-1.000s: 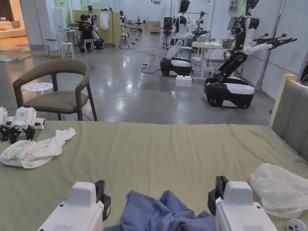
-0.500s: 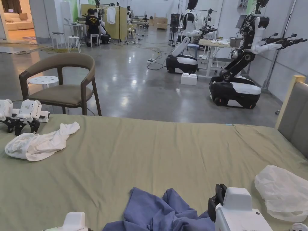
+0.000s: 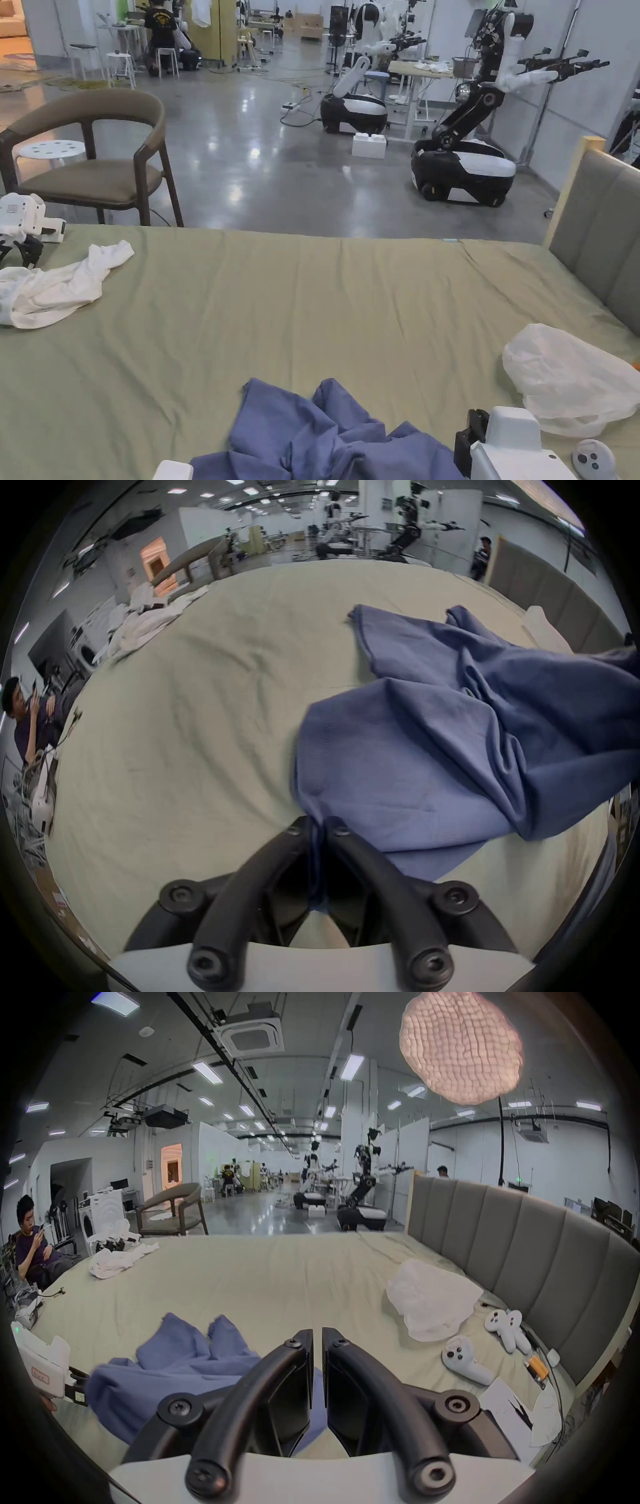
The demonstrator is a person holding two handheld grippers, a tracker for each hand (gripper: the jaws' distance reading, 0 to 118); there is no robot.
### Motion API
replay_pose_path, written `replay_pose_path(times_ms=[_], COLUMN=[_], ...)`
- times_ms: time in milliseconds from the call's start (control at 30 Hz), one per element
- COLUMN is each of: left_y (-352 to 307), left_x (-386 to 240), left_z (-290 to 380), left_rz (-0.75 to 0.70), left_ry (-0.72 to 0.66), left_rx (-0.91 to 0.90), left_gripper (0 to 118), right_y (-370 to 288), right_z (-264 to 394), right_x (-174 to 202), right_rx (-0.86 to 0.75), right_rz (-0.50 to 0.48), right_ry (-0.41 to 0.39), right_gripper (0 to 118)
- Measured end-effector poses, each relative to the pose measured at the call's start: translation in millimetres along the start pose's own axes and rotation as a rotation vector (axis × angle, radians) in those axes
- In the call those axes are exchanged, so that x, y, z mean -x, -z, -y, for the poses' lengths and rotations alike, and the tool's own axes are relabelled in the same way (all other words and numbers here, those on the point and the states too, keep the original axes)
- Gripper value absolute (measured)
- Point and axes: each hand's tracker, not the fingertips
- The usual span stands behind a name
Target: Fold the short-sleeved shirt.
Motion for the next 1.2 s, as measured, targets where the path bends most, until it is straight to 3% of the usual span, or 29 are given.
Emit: replay_pose_path(times_ms=[100,167,200,267,333,400,500,567,700,900,1200], left_y=[-8,-16,-23,-50,-66,-72,-84,-87,-84,-101,-178], left_x=[7,15,19,14,17,23,23,24,27,35,80], left_z=[1,5,7,13,20,24,30,31,31,18,-24], left_rz=[0.012,0.052,0.064,0.049,0.082,0.091,0.095,0.097,0.084,0.085,0.063], left_ry=[-0.037,-0.084,-0.102,-0.119,-0.153,-0.167,-0.176,-0.177,-0.171,-0.166,-0.172], left_rx=[-0.016,-0.046,-0.061,-0.100,-0.139,-0.144,-0.163,-0.165,-0.177,-0.247,-0.446], left_gripper=[1,0,0,0,0,0,0,0,0,0,0], right_y=[36,61,75,99,124,146,170,167,158,130,52], right_z=[6,12,17,26,39,53,70,70,66,49,-31], right_x=[-16,-24,-28,-33,-34,-35,-34,-31,-21,-14,-48], right_rx=[0.139,0.247,0.295,0.391,0.460,0.518,0.598,0.553,0.513,0.445,0.263], right_rz=[-0.013,-0.026,-0.030,-0.037,-0.042,-0.056,-0.065,-0.057,-0.119,-0.066,0.004], right_ry=[0.006,0.011,0.022,0.010,-0.028,-0.037,-0.034,-0.043,-0.116,-0.165,-0.078], right_gripper=[8,25,43,63,73,76,73,66,4,4,4])
